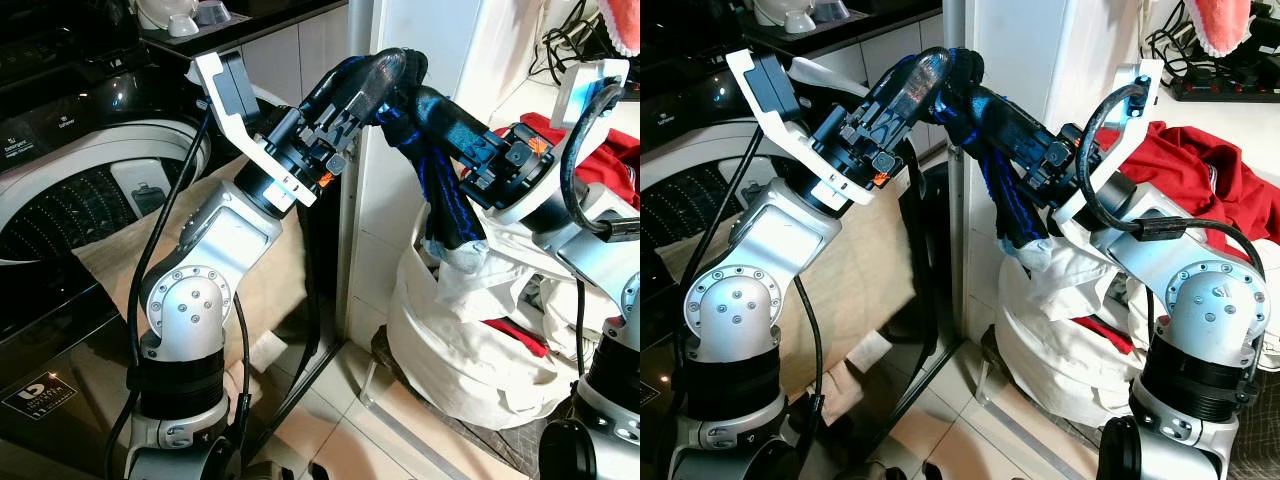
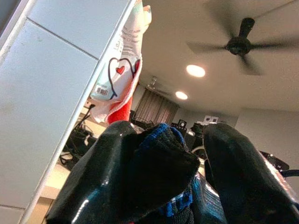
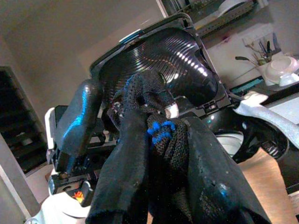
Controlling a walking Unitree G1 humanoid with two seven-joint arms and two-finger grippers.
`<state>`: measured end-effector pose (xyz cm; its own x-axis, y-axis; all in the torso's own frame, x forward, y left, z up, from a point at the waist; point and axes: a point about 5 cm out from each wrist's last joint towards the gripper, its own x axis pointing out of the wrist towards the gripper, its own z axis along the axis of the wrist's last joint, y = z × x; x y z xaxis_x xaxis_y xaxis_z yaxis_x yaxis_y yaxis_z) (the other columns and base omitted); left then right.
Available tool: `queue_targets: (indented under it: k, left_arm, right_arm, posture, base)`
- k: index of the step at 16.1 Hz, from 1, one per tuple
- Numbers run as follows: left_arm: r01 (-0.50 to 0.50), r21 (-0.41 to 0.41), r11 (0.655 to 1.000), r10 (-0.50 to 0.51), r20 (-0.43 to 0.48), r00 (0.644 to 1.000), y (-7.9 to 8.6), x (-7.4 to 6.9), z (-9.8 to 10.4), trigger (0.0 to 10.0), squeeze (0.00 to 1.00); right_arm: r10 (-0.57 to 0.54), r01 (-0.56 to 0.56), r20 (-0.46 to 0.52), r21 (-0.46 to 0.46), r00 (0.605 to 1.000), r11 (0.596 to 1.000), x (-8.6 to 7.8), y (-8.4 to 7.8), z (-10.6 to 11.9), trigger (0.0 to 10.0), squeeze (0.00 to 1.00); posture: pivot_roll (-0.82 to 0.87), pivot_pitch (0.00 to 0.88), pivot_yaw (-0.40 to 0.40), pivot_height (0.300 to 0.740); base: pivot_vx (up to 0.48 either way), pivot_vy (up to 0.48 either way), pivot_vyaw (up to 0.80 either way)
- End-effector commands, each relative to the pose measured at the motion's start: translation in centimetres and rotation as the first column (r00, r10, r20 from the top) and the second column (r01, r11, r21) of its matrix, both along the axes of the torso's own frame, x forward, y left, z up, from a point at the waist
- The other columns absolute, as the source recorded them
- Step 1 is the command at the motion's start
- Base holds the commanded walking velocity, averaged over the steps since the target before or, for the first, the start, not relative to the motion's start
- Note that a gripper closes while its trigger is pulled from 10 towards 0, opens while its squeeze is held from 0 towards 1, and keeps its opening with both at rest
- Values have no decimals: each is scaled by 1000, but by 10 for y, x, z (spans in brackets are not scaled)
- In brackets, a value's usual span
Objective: Clothes washing
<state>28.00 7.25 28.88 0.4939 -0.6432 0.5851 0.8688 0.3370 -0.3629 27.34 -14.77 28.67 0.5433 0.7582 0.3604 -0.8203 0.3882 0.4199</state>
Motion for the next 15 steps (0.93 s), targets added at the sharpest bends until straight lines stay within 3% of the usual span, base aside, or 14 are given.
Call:
queue_targets:
  k: [1, 8, 12, 15]
  left_arm:
    - [4, 7, 1000, -5, 20, 1000, 1, -3, 3, 0, 0]
    - [3, 7, 1000, -3, 15, 1000, 2, -1, 2, 0, 0]
    - [-64, 55, 996, 64, -2, 998, 3, 7, -2, 0, 0]
    - [-84, 45, 995, 84, -11, 996, 6, 10, -1, 0, 0]
  right_arm:
    - [15, -15, 13, -3, 1000, 1000, 1, 4, 5, 0, 0]
    - [10, -10, 21, -8, 1000, 1000, 1, 2, 6, 0, 0]
    - [-1, 1, 23, -15, 1000, 1000, 1, 1, 6, 0, 0]
    - [-2, 2, 24, -15, 1000, 1000, 1, 1, 6, 0, 0]
  posture:
    - [-72, 0, 49, 740]
    - [-81, 0, 58, 740]
    - [-84, 0, 61, 740]
    - [-84, 0, 61, 740]
  base:
    - [0, 0, 0]
    - [0, 0, 0]
    - [0, 0, 0]
    - [0, 0, 0]
